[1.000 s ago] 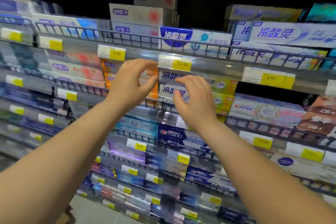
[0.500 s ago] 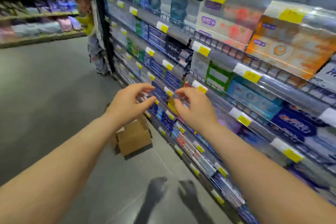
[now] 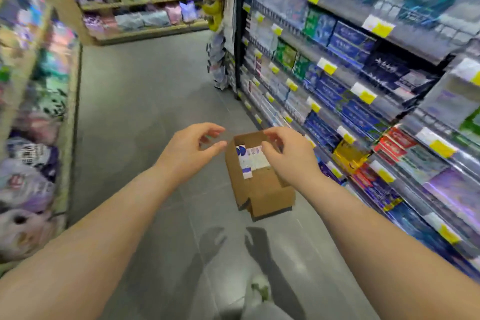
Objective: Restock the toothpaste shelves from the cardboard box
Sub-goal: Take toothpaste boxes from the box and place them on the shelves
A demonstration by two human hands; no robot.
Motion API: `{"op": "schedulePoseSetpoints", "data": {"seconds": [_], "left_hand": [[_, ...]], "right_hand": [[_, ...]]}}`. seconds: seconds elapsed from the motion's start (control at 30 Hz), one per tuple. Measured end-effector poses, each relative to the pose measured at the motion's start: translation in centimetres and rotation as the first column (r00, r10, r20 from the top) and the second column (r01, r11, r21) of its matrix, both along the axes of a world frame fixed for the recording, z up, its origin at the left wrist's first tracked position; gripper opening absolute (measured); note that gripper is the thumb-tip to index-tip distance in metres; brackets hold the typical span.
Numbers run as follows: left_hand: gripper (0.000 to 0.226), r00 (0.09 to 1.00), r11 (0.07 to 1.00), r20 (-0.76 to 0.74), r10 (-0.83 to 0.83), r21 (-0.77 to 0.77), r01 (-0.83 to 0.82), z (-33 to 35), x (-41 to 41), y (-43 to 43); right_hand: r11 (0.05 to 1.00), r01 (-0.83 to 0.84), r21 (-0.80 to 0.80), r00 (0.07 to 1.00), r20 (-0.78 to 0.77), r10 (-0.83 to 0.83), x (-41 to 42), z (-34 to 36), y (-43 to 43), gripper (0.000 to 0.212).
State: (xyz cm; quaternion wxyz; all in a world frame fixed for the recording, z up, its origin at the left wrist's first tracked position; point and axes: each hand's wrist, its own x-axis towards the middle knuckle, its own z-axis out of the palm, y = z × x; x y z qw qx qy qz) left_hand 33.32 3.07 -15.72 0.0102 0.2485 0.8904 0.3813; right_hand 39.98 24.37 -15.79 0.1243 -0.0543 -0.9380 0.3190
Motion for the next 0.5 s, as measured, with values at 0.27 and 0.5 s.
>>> {"op": "schedulePoseSetpoints", "data": {"seconds": [0.27, 0.5], "left_hand": [[0.024, 0.999, 0.999, 0.032, 0.002, -0.043, 0.0, -1.8, -15.8, 2.8], [0.024, 0.996, 0.998, 0.082, -0.037, -0.04, 0.041, -2.5, -28.7, 6.3]], "right_hand": [[0.998, 0.026, -0.055, 0.999, 0.042, -0.024, -15.8, -2.2, 2.3, 0.03], [0.992, 0.079, -0.102, 0.99, 0.126, -0.066, -27.9, -2.5, 5.1, 0.029]]}}
